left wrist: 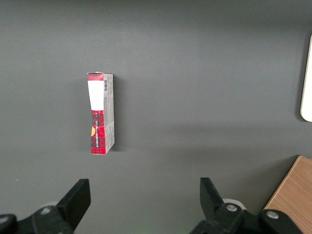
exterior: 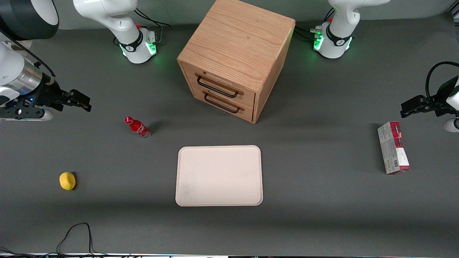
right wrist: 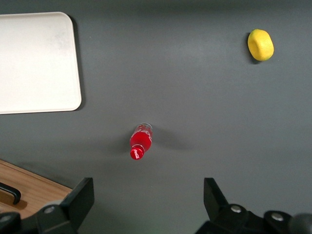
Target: Open upper drawer
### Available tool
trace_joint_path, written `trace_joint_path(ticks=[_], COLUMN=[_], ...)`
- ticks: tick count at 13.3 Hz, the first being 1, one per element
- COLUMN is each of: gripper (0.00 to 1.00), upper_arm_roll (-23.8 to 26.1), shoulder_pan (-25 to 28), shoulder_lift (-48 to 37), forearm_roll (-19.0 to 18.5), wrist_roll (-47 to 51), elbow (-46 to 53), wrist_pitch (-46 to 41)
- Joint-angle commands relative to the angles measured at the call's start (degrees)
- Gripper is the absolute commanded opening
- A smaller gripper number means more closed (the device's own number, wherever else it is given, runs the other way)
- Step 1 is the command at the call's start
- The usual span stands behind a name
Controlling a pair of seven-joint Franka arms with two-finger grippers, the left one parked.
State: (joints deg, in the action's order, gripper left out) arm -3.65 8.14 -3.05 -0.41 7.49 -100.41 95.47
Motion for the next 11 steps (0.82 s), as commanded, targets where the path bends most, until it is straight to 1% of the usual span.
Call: trace_joint_path(ticks=[1, 4, 7, 8, 9, 11], gripper=[1.00, 1.00, 1.00, 1.00, 1.00, 1.00], upper_arm_roll=[-0.48, 0.74, 8.37, 12.05, 14.26, 20.84], shoulder_pan=[0.47, 0.47, 0.47, 0.47, 0.47, 0.47], shoulder_lift=[-0.65, 3.47, 9.79, 11.29, 12.87, 13.77], forearm_roll=[1.03, 1.37, 1.55, 1.38, 1.55, 1.46], wrist_roll=[-1.69, -1.43, -0.81, -1.59, -1.78, -4.66], elbow=[0.30, 5.38, 13.02, 14.70, 14.98, 15.33], wrist_pitch=[-0.99, -0.90, -0.99, -1.07, -0.99, -0.81])
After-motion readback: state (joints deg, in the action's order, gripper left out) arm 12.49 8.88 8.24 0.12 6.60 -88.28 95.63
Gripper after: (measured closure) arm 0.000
